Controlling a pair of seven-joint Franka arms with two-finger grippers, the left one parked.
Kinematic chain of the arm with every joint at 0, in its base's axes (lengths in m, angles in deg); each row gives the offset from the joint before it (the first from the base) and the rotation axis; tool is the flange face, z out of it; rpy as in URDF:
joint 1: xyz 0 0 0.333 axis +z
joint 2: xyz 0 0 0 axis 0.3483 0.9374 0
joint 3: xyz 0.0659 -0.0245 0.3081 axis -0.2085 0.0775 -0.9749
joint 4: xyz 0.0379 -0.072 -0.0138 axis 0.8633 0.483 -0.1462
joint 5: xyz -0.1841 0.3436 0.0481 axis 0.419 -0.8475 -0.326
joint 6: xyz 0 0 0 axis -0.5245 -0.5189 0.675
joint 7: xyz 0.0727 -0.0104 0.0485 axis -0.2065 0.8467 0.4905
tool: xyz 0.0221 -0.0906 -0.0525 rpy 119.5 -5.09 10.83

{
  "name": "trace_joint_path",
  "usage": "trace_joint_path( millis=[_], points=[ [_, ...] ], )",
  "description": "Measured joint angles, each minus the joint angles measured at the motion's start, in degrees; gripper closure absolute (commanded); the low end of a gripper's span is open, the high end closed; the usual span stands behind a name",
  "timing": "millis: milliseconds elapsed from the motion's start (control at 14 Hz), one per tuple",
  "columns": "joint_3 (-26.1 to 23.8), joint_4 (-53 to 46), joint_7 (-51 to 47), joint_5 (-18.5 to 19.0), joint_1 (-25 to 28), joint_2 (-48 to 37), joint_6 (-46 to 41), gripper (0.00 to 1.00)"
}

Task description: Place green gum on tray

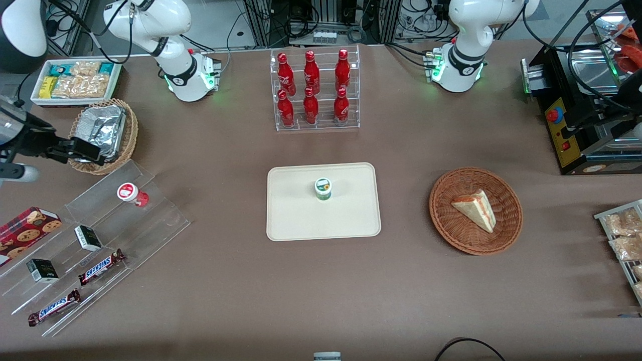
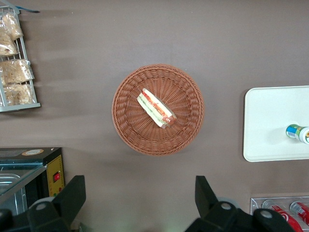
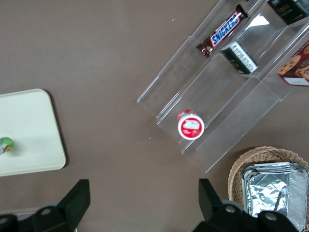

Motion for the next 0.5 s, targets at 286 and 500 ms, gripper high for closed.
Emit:
trace_joint_path(
  millis=[286, 500],
  points=[
    [-0.25, 0.00, 0.01, 1.84, 0.00, 0.14, 1.97, 0.00],
    [-0.36, -0.09, 0.01, 1.87, 0.04, 0.16, 2.54, 0.00]
  ],
)
